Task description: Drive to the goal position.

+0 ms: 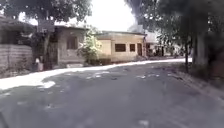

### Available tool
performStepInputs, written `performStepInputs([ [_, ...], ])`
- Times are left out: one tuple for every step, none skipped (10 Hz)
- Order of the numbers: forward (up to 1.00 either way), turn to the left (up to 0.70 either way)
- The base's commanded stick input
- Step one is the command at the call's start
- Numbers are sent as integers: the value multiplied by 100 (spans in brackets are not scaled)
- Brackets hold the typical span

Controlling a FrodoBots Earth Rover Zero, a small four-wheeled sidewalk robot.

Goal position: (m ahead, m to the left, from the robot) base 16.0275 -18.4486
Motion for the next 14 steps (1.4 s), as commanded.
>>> performStepInputs([
  [100, -27],
  [100, -23],
  [100, -19],
  [100, -15],
  [100, -10],
  [100, -1],
  [100, 0],
  [100, 0],
  [100, 0],
  [100, 0],
  [100, -10],
  [100, -12],
  [100, -6],
  [100, 0],
])
